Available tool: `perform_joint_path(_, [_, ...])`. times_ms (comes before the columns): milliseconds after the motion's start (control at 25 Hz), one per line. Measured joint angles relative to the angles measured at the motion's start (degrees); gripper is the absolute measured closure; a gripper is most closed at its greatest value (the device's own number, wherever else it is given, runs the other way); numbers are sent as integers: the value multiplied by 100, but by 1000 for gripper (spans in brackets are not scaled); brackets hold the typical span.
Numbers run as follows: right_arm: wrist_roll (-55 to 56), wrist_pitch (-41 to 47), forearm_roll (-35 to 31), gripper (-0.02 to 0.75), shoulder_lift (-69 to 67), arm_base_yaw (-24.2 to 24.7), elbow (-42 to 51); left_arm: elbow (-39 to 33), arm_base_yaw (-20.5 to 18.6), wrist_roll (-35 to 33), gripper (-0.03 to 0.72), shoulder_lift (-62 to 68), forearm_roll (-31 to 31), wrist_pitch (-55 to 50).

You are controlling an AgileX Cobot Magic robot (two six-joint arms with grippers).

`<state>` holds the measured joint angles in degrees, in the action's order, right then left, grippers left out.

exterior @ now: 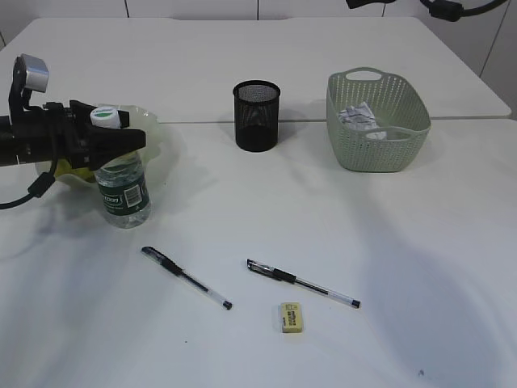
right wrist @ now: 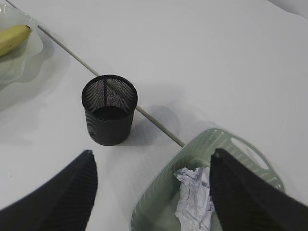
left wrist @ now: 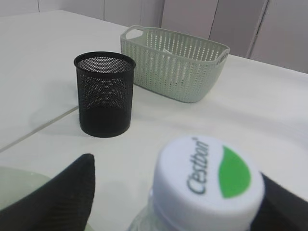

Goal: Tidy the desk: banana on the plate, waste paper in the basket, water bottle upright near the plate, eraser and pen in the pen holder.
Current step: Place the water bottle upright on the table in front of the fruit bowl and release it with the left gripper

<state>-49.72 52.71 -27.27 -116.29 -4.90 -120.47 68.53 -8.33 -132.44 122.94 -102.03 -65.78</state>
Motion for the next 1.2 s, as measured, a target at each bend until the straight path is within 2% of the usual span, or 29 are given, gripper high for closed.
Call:
perform_joint_path(720, [0,-8,13,199,0,0,0,0,0,507,92,-595,0,0])
perform_joint_path(1200, [0,-14,13,199,0,0,0,35,0,555,94,-1502,25,-13])
